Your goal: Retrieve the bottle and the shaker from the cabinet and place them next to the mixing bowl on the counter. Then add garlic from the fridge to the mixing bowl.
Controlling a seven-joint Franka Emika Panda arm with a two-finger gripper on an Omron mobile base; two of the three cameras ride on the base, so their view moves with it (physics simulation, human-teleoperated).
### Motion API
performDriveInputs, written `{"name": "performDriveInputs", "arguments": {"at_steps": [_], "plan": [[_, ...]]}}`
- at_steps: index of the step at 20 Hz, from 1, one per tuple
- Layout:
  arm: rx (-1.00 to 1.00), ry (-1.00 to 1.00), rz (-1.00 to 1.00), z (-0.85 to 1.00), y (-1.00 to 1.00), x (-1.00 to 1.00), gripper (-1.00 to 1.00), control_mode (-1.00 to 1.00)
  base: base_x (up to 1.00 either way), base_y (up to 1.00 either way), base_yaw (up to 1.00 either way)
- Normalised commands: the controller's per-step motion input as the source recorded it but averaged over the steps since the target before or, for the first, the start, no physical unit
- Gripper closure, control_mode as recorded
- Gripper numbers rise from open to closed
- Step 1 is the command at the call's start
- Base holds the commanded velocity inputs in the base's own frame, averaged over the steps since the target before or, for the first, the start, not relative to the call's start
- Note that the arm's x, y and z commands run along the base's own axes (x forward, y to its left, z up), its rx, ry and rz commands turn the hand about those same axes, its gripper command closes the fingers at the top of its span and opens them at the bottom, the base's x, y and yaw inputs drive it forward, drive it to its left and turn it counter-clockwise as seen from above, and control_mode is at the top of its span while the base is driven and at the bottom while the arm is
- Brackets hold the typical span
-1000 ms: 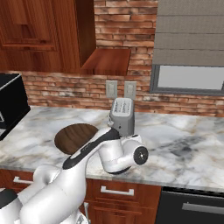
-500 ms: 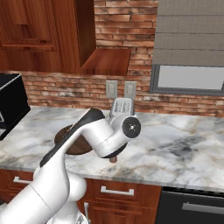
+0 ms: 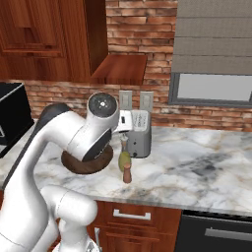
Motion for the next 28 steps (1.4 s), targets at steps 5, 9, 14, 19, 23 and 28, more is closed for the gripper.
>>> {"name": "performDriveInputs", "arguments": {"at_steps": [5, 9, 14, 19, 23, 28], "plan": [[-0.01, 0.14, -0.20, 0.56, 0.54, -0.67, -1.00, -1.00, 0.00, 0.00, 0.00], [0.00, 0.11, -0.14, 0.56, 0.41, -0.72, -1.00, -1.00, 0.00, 0.00, 0.00], [0.00, 0.05, -0.11, 0.03, 0.59, -0.67, -1.00, -1.00, 0.00, 0.00, 0.00], [0.00, 0.00, -0.02, 0.01, 0.49, -0.30, -1.00, -1.00, 0.00, 0.00, 0.00], [0.00, 0.00, 0.01, 0.02, 0.38, -0.03, -1.00, -1.00, 0.00, 0.00, 0.00], [0.00, 0.01, 0.06, 0.01, 0.07, 0.22, -1.00, -1.00, 0.00, 0.00, 0.00]]}}
